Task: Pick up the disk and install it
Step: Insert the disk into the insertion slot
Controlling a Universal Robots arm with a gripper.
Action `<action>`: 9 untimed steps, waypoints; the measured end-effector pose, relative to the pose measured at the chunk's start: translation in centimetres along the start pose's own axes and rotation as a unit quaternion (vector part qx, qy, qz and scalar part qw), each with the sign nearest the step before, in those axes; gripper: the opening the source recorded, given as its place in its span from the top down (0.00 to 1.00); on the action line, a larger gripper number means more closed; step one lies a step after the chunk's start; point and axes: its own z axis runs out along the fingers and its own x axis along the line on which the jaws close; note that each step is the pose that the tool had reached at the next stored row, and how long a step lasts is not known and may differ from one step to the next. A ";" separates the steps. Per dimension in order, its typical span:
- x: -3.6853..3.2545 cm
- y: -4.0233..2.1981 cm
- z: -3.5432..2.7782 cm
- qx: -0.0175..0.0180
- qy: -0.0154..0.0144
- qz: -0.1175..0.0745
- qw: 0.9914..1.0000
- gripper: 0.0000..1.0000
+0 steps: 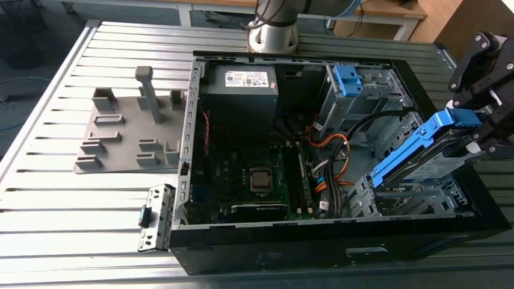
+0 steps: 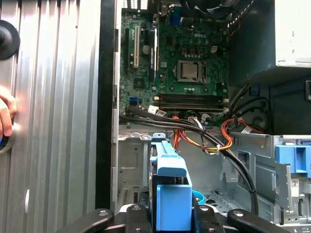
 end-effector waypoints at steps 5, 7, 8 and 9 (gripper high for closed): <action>0.18 -0.01 0.23 0.001 0.000 0.008 1.000 0.64; 0.21 -0.02 0.51 0.001 0.000 0.009 1.000 0.64; 0.23 -0.03 0.67 0.001 0.000 0.009 1.000 0.64; 0.25 -0.03 0.84 0.001 0.000 0.009 1.000 0.64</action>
